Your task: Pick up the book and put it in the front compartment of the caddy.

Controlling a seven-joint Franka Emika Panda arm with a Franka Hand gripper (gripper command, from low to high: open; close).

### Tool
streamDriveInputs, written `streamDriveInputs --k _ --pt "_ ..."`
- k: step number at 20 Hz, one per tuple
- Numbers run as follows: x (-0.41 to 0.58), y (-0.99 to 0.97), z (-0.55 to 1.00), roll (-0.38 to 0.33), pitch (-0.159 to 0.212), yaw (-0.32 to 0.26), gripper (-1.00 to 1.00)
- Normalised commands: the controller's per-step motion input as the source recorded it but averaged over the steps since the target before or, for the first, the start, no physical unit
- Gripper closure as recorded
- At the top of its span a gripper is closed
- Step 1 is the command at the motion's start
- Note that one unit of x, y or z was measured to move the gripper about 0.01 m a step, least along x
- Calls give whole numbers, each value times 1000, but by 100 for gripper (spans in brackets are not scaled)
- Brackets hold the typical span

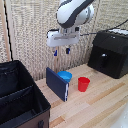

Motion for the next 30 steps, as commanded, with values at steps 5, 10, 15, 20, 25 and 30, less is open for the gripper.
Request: streamDriveInputs --k 5,10,15,20,25,30 --pt "127 354 -169 -68 57 66 -100" --pt "173 250 -192 -57 60 87 -100" --pt "174 153 -205 -36 66 91 -100" --pt "179 155 -249 -33 58 64 -100" --pt "230 95 -301 -9 10 49 -100" --pt "211 48 -315 -17 -4 59 -100"
